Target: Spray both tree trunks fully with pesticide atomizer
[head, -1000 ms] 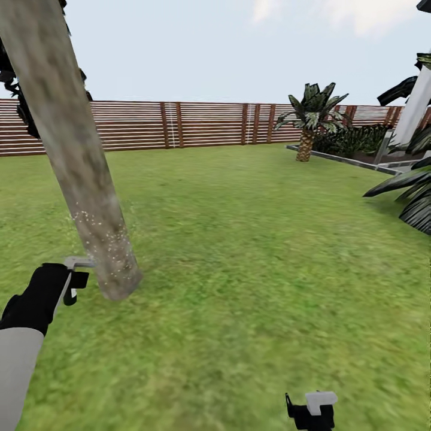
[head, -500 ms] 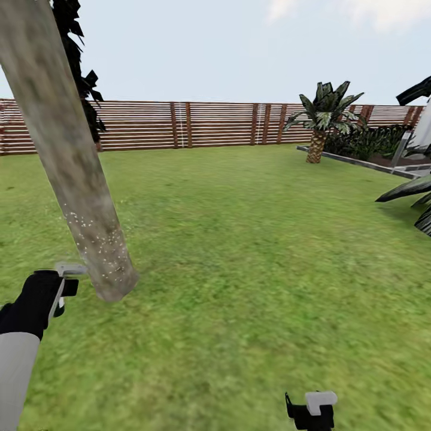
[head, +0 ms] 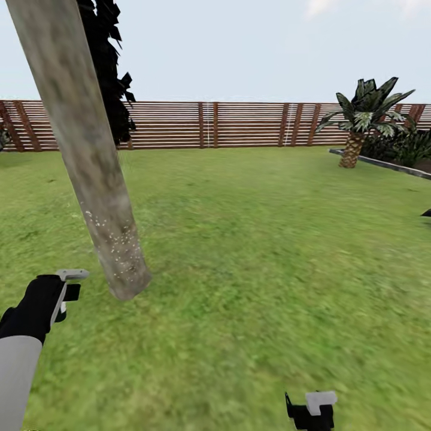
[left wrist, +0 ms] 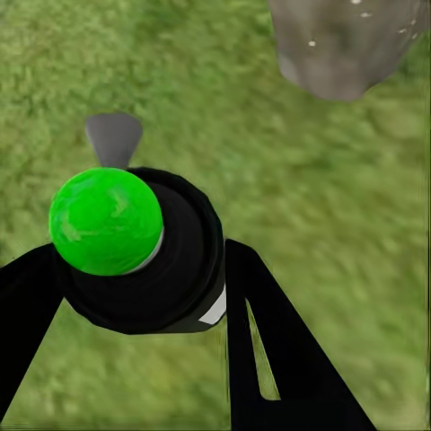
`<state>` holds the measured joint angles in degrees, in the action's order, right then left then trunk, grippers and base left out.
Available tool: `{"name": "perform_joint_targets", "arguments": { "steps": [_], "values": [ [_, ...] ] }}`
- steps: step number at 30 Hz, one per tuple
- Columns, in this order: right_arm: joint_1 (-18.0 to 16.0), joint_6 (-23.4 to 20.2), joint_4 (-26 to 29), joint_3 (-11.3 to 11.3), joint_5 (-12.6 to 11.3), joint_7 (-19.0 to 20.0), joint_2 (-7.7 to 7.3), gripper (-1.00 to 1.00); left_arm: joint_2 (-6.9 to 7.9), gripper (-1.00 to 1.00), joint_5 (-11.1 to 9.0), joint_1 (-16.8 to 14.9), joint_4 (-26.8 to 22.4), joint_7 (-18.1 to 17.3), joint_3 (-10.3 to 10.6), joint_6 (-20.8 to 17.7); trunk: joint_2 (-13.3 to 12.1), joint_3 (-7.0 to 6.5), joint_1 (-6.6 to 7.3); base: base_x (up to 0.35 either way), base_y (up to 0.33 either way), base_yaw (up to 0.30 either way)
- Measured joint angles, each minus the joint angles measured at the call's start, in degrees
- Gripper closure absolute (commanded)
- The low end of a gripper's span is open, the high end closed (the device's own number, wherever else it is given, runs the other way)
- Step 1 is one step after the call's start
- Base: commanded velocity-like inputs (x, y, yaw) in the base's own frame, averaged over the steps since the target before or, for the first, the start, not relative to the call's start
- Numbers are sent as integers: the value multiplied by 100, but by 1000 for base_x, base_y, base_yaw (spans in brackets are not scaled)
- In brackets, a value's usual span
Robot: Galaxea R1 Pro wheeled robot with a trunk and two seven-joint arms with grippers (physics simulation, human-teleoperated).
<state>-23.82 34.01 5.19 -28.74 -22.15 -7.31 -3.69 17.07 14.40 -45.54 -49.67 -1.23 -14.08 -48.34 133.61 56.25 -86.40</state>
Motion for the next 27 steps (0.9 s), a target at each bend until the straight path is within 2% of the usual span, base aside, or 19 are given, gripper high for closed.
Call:
{"name": "perform_joint_targets", "arguments": {
  "steps": [8, 17, 20, 22, 25, 27],
  "values": [
    [0, 0, 0, 0, 8, 2, 0, -100, -151, 100, -30, 3, -85, -6, 32, -24, 0, 0, 0, 233, -190, 263],
    [0, 0, 0, 0, 3, 2, 0, -100, -384, 100, -18, 9, -75, 8, 53, -7, 0, 0, 0, 222, -200, 26],
    [0, 0, 0, 0, 7, 2, 0, -100, -410, 100, 28, 10, -60, 9, 49, -1, 0, 0, 0, 200, -206, 0],
    [0, 0, 0, 0, 3, 2, 0, -100, -376, 100, 58, 10, -27, 3, 30, 2, 0, 0, 0, 189, -206, 0],
    [0, 0, 0, -1, 4, 2, 0, -100, -114, 100, 109, 168, 2, 36, 2, 6, 0, 0, 0, 184, -204, 0],
    [0, 0, 0, -1, 2, 2, 0, -100, -10, 100, 82, 240, 10, 42, -3, 6, 0, 0, 0, 183, -195, 26]
  ]
}}
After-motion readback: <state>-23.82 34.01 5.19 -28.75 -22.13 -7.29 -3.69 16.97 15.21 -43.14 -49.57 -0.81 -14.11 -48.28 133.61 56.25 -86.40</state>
